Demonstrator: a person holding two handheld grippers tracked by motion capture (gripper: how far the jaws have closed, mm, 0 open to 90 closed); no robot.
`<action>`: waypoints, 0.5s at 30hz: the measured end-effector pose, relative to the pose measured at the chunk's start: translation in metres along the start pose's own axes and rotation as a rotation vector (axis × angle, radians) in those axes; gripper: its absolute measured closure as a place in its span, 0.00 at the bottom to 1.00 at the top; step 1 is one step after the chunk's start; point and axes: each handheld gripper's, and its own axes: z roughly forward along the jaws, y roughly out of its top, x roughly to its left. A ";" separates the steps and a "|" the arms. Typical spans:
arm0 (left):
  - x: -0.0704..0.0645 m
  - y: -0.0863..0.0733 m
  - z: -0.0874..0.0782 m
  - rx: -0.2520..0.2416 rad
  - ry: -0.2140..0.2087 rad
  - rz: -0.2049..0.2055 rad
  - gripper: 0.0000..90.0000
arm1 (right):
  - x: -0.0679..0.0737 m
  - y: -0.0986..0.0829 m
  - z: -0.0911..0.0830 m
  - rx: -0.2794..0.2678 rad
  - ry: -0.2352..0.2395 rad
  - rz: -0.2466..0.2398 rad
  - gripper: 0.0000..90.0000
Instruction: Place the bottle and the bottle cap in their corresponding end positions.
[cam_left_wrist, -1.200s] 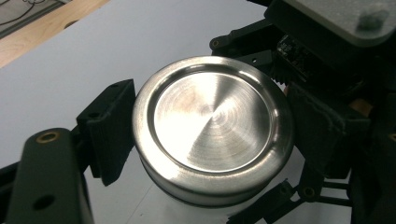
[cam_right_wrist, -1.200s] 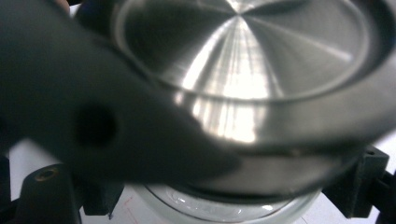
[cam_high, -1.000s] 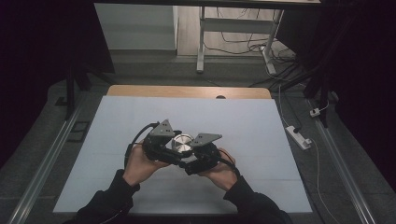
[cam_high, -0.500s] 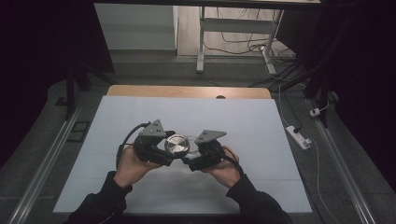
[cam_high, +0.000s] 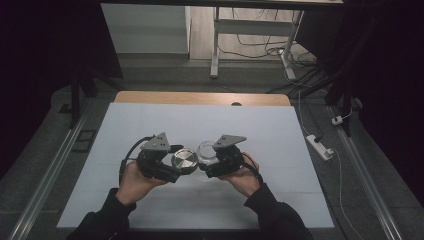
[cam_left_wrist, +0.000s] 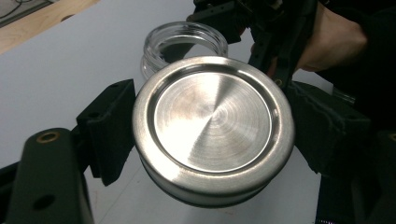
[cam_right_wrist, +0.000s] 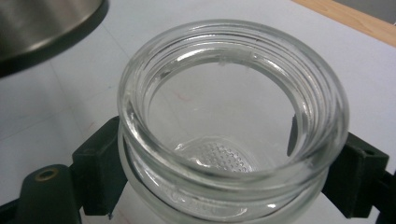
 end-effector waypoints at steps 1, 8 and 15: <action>-0.001 -0.001 0.001 0.001 -0.004 0.002 0.23 | -0.002 0.001 0.001 0.000 -0.002 -0.002 0.17; -0.006 -0.008 0.008 0.005 -0.022 0.019 0.23 | -0.007 0.004 0.004 -0.003 -0.007 0.002 0.17; -0.011 -0.015 0.014 0.003 -0.031 0.027 0.23 | -0.011 0.009 0.008 -0.007 -0.011 0.008 0.17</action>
